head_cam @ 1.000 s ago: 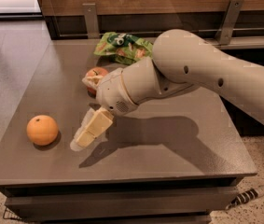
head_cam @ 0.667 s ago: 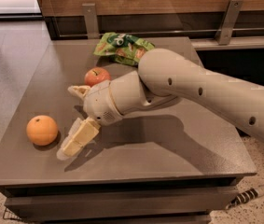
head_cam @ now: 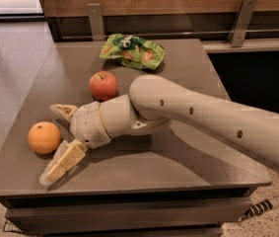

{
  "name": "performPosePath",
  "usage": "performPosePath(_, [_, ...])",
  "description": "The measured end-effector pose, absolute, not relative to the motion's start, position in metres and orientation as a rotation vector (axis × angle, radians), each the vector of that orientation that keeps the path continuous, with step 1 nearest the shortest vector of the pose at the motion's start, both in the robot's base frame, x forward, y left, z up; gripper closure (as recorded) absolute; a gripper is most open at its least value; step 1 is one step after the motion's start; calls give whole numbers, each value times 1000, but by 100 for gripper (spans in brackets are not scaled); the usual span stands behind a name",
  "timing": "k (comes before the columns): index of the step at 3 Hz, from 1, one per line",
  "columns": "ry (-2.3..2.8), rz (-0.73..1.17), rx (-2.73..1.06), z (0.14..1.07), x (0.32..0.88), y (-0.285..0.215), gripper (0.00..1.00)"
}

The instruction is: Pick orange

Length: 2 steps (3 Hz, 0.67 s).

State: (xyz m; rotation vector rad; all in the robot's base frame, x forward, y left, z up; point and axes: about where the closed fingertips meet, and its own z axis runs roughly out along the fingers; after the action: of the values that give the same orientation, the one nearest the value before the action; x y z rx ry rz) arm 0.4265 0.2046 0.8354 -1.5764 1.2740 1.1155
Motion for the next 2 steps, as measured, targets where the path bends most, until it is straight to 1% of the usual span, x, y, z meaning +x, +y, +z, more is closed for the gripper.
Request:
performPosePath(1, [1221,1154,-1583,836,418,224,0])
performPosePath(2, [1219,1156,-1586,836,417,226,16])
